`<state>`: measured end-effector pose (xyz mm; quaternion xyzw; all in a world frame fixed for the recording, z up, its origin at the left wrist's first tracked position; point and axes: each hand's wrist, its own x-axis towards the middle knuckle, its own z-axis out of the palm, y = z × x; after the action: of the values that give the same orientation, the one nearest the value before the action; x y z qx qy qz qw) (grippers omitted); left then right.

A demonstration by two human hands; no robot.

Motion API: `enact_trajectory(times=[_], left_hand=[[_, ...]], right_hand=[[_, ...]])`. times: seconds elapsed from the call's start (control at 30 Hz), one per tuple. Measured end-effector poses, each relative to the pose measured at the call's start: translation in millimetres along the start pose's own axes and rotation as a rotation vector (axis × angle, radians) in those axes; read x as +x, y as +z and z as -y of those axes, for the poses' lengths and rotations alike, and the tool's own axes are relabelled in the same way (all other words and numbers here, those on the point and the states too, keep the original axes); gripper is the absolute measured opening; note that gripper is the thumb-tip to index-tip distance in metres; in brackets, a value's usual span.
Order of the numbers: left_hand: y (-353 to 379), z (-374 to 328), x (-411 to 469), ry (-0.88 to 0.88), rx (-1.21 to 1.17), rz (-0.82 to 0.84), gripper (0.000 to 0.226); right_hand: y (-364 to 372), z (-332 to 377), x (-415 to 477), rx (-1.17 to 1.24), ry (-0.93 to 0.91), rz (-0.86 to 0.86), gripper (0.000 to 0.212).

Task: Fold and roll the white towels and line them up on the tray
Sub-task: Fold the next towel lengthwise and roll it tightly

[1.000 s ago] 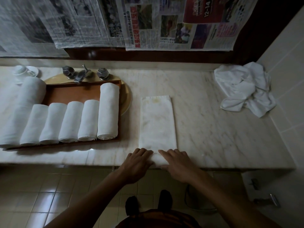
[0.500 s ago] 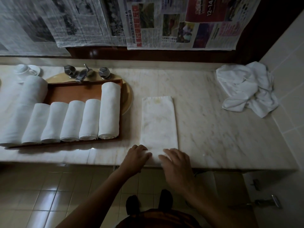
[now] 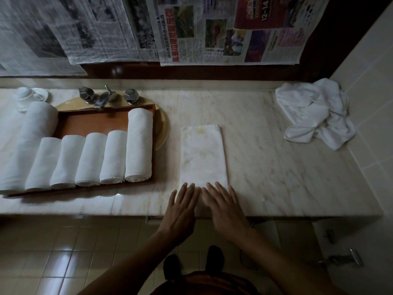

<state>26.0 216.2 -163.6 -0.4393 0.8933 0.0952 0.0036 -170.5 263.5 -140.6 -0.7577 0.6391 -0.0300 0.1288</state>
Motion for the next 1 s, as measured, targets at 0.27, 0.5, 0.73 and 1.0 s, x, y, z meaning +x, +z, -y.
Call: enact_trajectory(times=[0.27, 0.5, 0.73, 1.0], left_hand=[[-39, 32, 45, 0.102, -0.123, 0.128, 0.072], [-37, 42, 8, 0.126, -0.245, 0.138, 0.067], [-42, 46, -4, 0.000, -0.470, 0.194, 0.050], [-53, 44, 16, -0.198, -0.563, 0.264, 0.078]], right_hand=[[-27, -16, 35, -0.012, -0.053, 0.092, 0.073], [-43, -5, 9, 0.114, -0.010, 0.240, 0.060], [-55, -7, 6, 0.222, 0.102, 0.345, 0.048], [-40, -9, 12, 0.158, 0.116, 0.096, 0.051]])
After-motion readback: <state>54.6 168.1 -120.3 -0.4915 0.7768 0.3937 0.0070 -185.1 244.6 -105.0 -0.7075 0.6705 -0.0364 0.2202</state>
